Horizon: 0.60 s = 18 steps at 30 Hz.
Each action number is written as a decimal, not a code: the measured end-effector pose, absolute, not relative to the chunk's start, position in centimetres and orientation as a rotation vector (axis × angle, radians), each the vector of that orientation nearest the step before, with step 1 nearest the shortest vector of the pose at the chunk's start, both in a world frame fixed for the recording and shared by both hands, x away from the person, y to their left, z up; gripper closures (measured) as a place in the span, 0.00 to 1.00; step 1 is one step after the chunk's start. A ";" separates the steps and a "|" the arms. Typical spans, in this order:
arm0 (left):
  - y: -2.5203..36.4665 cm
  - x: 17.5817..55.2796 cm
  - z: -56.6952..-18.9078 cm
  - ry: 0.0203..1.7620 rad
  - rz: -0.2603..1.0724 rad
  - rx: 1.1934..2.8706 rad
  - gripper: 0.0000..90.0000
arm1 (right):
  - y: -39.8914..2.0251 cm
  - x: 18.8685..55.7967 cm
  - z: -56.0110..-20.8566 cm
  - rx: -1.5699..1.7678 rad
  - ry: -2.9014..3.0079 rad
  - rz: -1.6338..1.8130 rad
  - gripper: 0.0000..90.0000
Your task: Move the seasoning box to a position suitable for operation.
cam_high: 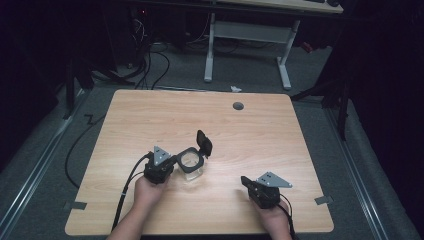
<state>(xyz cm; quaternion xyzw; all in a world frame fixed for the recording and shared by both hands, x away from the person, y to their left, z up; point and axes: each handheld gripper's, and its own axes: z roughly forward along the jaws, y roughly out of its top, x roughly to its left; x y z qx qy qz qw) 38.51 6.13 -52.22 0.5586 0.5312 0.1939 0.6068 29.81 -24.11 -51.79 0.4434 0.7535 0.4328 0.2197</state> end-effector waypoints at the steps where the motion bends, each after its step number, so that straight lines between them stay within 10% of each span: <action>1: 6.1 38.5 -52.2 1.228 0.448 1.291 1.00 | -24.1 29.8 -51.8 1.227 2.084 1.197 1.00; 18: 2.2 33.6 -52.1 1.144 0.380 1.343 1.00 | -24.3 29.9 -51.9 1.235 2.083 1.192 1.00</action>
